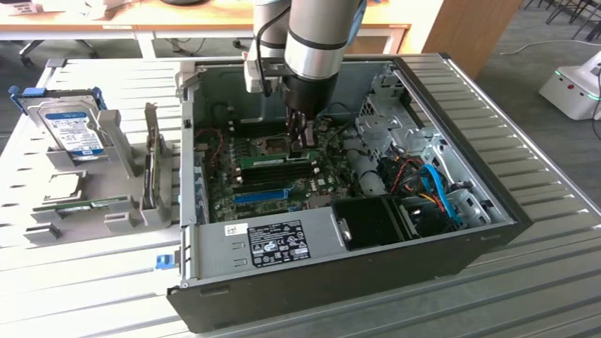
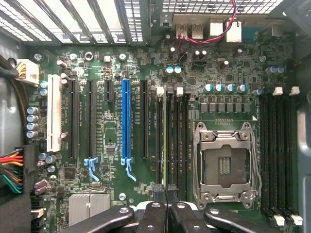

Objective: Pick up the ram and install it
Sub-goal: 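Insert the ram into the slot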

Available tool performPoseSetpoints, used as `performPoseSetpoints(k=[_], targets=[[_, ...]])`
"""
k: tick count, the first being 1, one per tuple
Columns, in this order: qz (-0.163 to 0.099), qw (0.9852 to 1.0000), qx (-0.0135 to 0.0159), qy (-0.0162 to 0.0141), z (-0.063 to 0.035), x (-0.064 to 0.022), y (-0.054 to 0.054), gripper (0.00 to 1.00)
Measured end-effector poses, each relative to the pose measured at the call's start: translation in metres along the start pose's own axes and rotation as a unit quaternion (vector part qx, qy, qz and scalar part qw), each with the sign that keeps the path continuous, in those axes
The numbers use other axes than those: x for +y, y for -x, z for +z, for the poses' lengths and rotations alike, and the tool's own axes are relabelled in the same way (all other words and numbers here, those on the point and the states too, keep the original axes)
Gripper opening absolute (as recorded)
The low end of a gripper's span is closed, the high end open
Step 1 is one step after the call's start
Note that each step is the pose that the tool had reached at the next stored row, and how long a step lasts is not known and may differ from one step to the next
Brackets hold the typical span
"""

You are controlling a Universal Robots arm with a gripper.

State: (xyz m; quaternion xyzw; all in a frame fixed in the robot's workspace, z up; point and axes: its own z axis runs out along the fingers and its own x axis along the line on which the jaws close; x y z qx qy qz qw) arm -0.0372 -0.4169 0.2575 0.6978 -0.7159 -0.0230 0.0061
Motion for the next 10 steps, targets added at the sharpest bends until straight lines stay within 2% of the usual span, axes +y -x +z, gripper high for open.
performPoseSetpoints(k=[10], targets=[[0.000, 1.0000, -0.0001, 0.0000, 0.0097, -0.0004, -0.0002, 0.11]])
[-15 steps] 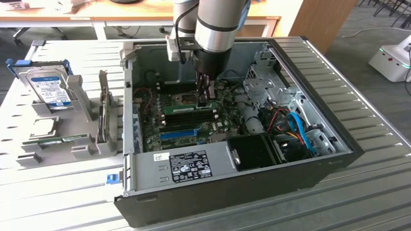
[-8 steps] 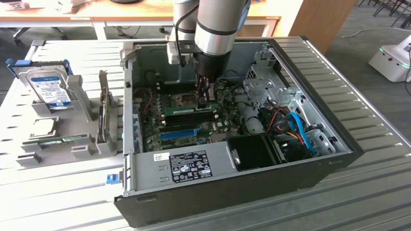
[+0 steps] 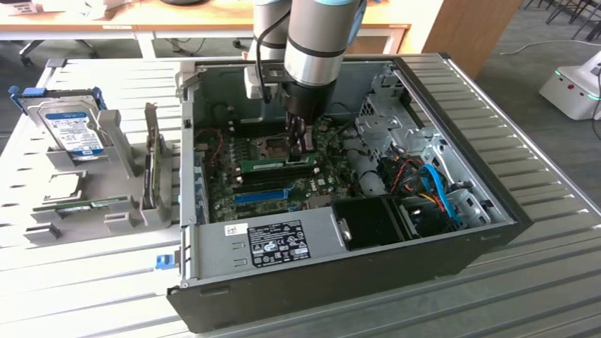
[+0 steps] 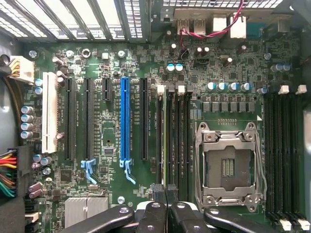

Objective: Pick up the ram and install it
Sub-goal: 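Insert the ram into the slot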

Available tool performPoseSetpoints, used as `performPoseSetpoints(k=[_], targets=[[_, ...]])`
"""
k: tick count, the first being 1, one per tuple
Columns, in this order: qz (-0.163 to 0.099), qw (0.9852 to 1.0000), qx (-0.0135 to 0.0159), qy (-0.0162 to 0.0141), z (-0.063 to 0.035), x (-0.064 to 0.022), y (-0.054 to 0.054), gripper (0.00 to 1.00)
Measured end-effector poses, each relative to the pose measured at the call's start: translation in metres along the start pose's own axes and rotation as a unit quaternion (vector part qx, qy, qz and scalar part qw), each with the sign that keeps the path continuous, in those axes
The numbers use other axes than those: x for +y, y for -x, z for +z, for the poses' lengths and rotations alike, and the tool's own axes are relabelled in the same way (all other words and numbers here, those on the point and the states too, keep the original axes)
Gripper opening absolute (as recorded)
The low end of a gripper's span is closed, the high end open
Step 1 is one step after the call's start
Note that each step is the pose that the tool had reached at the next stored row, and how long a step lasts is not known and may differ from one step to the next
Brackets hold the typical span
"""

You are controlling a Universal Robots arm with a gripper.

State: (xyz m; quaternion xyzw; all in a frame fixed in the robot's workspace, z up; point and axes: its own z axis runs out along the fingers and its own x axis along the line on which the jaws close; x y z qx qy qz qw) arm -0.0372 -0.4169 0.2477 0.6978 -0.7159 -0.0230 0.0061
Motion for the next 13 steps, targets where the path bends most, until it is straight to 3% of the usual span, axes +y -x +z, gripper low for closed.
performPoseSetpoints(k=[13], targets=[[0.001, 1.0000, 0.0000, 0.0000, 0.0032, -0.0007, -0.0002, 0.11]])
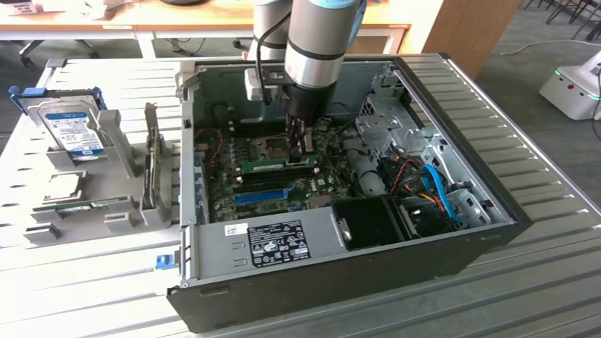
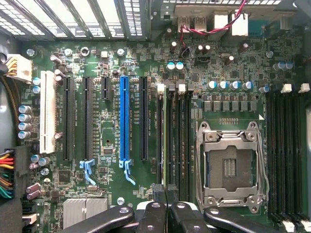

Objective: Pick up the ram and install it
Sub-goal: 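Insert the ram into the slot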

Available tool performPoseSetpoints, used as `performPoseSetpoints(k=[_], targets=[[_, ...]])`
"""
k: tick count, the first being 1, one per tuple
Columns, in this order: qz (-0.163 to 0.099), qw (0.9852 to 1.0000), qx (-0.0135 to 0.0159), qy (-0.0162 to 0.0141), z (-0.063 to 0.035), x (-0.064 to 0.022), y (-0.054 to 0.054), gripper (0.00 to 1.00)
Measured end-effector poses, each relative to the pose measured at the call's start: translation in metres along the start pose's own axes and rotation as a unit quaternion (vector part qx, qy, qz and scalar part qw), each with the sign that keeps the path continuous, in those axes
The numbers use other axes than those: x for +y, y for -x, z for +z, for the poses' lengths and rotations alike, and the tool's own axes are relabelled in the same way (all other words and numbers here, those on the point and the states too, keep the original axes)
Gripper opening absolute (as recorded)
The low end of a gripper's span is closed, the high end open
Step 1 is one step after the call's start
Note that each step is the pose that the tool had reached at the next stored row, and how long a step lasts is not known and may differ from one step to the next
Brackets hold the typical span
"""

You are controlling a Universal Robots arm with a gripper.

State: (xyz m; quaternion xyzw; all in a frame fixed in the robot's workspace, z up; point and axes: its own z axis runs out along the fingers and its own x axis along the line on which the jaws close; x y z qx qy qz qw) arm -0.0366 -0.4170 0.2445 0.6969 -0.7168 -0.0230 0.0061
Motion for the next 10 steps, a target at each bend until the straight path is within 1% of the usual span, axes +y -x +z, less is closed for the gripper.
performPoseSetpoints(k=[10], targets=[[0.003, 1.0000, -0.0002, -0.0001, 0.0004, -0.0002, 0.0000, 0.11]])
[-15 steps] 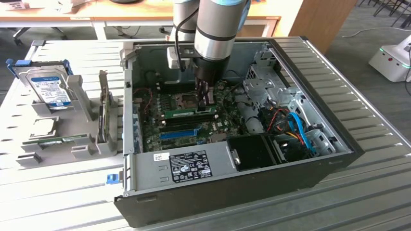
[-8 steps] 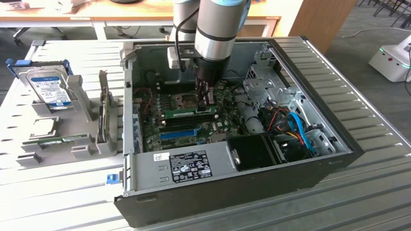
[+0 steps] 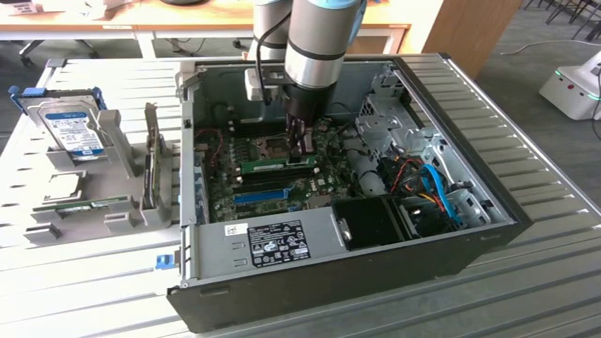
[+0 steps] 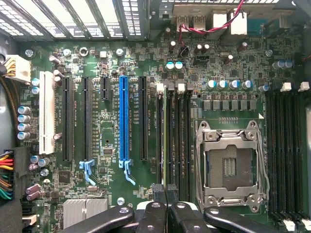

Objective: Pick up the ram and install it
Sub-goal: 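Insert the ram into the slot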

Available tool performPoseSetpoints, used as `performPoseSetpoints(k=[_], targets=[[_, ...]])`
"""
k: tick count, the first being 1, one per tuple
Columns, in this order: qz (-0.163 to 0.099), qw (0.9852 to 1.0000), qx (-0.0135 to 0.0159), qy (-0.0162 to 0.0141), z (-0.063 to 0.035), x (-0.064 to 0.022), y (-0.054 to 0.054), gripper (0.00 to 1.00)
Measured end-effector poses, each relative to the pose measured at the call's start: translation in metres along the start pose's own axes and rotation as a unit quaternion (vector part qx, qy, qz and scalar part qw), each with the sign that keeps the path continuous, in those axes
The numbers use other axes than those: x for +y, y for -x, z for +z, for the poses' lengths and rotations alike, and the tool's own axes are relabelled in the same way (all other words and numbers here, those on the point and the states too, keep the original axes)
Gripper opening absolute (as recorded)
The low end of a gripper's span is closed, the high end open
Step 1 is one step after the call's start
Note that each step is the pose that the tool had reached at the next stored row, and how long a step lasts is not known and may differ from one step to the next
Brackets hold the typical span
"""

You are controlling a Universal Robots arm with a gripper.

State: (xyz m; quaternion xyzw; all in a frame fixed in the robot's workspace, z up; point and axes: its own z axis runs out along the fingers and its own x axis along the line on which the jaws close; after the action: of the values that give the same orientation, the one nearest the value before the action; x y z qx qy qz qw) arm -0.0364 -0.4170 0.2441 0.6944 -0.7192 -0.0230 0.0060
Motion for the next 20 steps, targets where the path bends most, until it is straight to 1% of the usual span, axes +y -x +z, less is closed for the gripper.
performPoseSetpoints(k=[7, 20], targets=[[0.000, 1.0000, 0.0000, 0.0000, 0.0001, -0.0010, 0.0001, 0.11], [0.000, 1.0000, 0.0000, 0.0000, 0.0073, -0.0013, -0.0001, 0.11]])
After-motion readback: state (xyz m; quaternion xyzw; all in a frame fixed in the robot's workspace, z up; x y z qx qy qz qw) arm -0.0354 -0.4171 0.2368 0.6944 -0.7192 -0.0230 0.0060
